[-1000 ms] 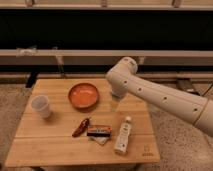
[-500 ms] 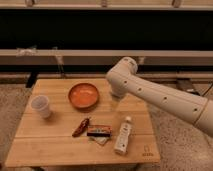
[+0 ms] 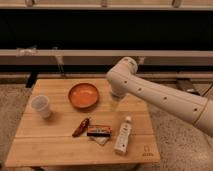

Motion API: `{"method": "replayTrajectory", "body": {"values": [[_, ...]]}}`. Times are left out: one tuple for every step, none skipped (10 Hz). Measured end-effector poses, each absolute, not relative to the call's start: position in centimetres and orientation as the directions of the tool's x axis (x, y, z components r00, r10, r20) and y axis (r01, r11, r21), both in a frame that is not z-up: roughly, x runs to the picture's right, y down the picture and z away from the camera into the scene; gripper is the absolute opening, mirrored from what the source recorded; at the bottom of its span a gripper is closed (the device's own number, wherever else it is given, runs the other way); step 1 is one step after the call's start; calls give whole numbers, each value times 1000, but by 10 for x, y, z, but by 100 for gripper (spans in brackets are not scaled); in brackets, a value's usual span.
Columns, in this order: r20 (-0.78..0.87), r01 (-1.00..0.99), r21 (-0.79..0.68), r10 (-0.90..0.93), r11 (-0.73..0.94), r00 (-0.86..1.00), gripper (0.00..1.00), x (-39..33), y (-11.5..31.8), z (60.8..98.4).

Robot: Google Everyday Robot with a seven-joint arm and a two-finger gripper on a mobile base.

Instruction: Drag the ceramic bowl in a circle

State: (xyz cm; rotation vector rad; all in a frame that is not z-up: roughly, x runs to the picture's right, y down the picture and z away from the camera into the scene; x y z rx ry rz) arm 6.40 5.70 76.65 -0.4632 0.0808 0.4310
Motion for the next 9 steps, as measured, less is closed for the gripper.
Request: {"method": "replayTrajectory", "body": {"values": [[-172, -421, -416, 384, 806, 907, 80, 64, 57, 767], [-172, -421, -416, 384, 806, 907, 80, 64, 57, 766], [-172, -421, -415, 385, 806, 907, 80, 64, 57, 766], [-172, -421, -415, 385, 806, 907, 80, 64, 57, 766], [-172, -421, -415, 385, 806, 907, 80, 64, 57, 766], [-167, -412, -414, 378, 812, 911, 80, 64, 56, 767], [-156, -395, -415, 363, 820, 919, 80, 61, 56, 771], [-143, -375, -419, 347, 827, 927, 80, 53, 54, 774], [-124, -344, -427, 322, 837, 939, 80, 39, 52, 782]]}}
